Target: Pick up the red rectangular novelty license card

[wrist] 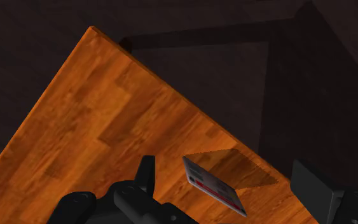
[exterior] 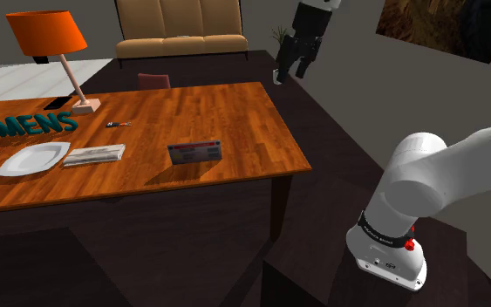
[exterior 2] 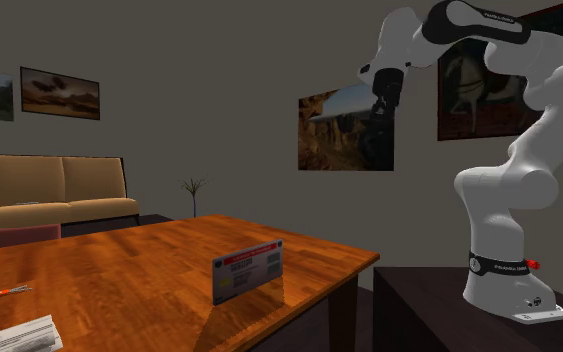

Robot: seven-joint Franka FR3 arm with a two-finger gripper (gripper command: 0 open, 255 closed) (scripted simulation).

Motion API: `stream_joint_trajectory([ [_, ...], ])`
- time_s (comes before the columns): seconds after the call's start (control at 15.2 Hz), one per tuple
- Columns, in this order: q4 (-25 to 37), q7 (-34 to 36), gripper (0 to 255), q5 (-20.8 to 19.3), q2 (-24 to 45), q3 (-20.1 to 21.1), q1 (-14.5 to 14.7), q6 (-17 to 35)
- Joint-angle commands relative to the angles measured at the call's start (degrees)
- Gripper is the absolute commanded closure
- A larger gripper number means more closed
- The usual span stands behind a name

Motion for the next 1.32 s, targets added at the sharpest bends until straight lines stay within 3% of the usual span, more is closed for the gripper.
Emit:
stream_joint_trajectory([
  [0.0, 0.00, 0.00, 0, 0.00, 0.00, 0.00, 0.00, 0.00],
  [0.59, 2.50, -14.37, 0, -1.27, 17.37, -3.28, 4.34, 12.61],
  [1.25, 12.34, -29.41, 0, -0.31, 38.88, -4.72, 8.27, 21.82],
])
